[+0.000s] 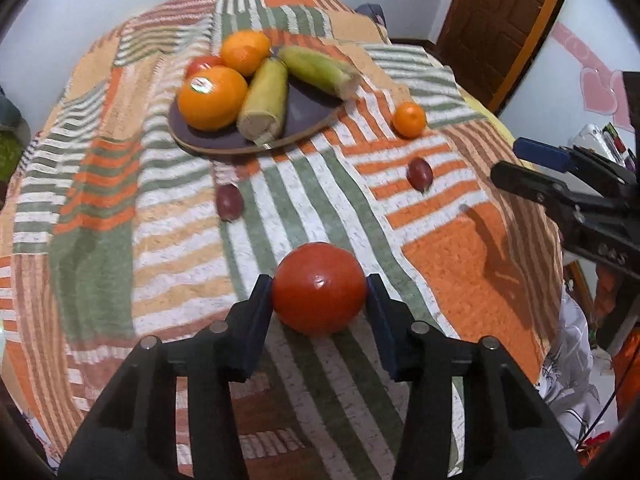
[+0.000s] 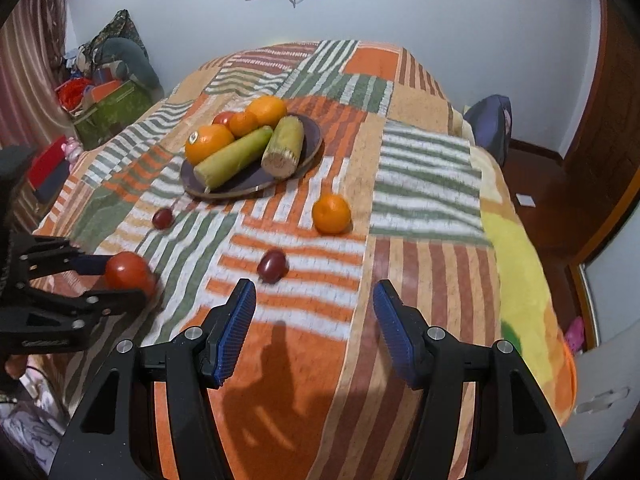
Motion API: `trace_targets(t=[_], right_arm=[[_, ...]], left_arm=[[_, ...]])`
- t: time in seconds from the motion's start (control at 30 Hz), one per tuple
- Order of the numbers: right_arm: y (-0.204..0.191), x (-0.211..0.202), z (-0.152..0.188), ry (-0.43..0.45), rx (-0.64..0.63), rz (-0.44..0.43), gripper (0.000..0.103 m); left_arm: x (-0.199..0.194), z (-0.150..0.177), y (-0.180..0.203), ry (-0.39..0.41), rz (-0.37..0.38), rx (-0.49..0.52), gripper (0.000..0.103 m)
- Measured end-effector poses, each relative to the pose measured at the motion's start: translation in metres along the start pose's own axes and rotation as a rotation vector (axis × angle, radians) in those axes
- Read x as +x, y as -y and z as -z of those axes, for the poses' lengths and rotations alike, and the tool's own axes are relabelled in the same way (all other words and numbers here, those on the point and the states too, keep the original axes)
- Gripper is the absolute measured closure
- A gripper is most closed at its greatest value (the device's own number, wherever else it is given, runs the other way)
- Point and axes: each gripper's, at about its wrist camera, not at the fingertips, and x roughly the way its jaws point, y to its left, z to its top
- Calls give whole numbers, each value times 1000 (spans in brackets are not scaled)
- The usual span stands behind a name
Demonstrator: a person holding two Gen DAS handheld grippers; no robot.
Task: Organize fruits
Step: 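Grasp another red tomato with the left gripper while the right grasps a tangerine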
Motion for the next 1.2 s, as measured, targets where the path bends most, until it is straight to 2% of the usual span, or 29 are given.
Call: trace_targets(t=[0.17,0.27,0.43,0.5,0.57,0.6,0.9,1.0,1.2], right_arm=[[8,20,-18,6,22,-8,45],[12,38,-25,-16,30,-9,50],[18,68,-32,-64,25,3,53],[19,74,-34,-78,20,-2,58],[19,80,-34,-99,14,-22,70],[19,81,-34,-103,19,-46,72],[14,70,-45,-48,-2,-49,75],[9,62,-56,-12,-17,-60,85],[1,60,-75,30,-43,-63,85]], left_arm=[[-19,-13,-21,56,2,-65,57],[-28,-21,-31,91,-6,-86,57],[-33,-34,-50,130,-41,-129,57],[-32,-38,-56,137,-47,-141,57],[-31,-41,-61,139,-51,-151,57],[-29,-42,-63,139,-52,-155,57],[-21,-62,-61,148,-40,-136,57],[-20,-75,-58,164,-34,-123,57],[-15,-102,-50,192,-19,-94,57]])
